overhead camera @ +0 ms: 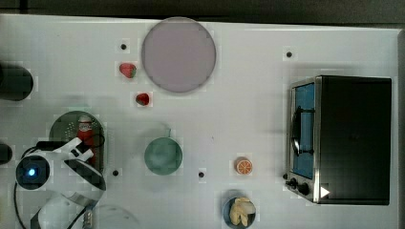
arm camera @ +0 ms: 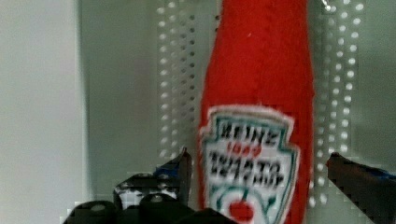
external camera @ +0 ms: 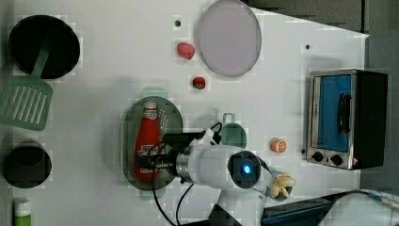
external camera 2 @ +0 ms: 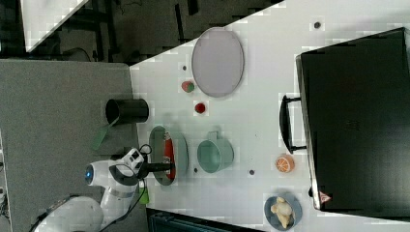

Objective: Pick ketchup from strainer and place it on the table

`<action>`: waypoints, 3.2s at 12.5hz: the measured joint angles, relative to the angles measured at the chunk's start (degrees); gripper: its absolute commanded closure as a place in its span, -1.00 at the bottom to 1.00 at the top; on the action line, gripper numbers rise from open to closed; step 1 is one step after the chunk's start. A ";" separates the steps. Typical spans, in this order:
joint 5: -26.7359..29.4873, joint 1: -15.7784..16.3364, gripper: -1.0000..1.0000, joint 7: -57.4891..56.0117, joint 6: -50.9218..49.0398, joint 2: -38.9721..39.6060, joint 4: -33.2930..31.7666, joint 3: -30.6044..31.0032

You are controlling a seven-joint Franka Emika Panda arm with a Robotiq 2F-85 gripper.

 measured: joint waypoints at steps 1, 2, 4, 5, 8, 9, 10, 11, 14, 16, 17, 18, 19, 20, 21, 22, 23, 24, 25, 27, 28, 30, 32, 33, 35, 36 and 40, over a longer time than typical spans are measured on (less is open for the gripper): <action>-0.50 0.88 -0.91 1.02 0.11 1.76 1.45 -1.45; -0.39 1.39 -0.68 1.68 0.56 3.33 2.35 -2.55; -0.83 1.71 -0.21 2.49 0.45 5.06 3.36 -3.25; -0.62 2.26 -0.21 2.71 0.45 5.06 3.92 -3.44; -0.59 3.46 -0.21 2.88 0.22 2.57 3.80 -3.53; 0.22 3.31 -0.21 2.90 0.06 0.98 3.13 -3.05; 2.27 2.61 -0.21 2.95 -0.28 -0.59 2.69 -1.87; 4.17 1.42 -0.21 2.95 -0.73 -2.29 2.46 0.03; 13.46 -1.18 -0.21 2.95 -3.08 -9.58 2.69 5.23; 19.26 -3.98 -0.21 2.87 -10.32 -16.11 4.14 8.62; 21.32 -4.58 -0.21 2.41 -14.32 -18.81 5.71 8.98; 23.78 -5.42 -0.21 1.20 -18.41 -20.63 7.83 9.37; 25.93 -6.50 -0.21 -1.08 -22.02 -22.21 9.85 9.60; 26.97 -7.60 -0.21 -3.72 -25.35 -23.56 11.86 9.57; 27.58 -8.97 -0.21 -6.27 -28.20 -24.53 13.54 9.40; 28.13 -10.29 -0.21 -8.54 -30.16 -24.82 15.11 8.95; 28.13 -11.36 -0.21 -10.44 -31.11 -24.85 16.34 8.00; 28.13 -12.51 -0.21 -11.88 -32.12 -24.91 17.35 6.77; 28.36 -13.56 -0.21 -13.21 -32.98 -25.03 18.07 5.01; 28.48 -15.31 -0.21 -15.41 -33.31 -24.90 18.97 0.39; 28.48 -16.13 -0.21 -16.25 -33.61 -24.89 19.30 -2.32; 28.56 -17.70 -0.21 -18.89 -33.47 -24.98 19.42 -8.23; 28.80 -19.31 -0.21 -20.14 -33.36 -24.75 19.53 -14.14; 28.81 -19.88 -0.21 -20.21 -33.47 -24.77 19.42 -17.14; 29.00 -21.52 -0.21 -21.35 -33.46 -24.68 18.46 -21.93; 28.75 -22.58 -0.21 -22.03 -33.33 -24.84 17.07 -23.65; 28.77 -24.86 -0.21 -23.02 -33.49 -24.33 8.95 -25.81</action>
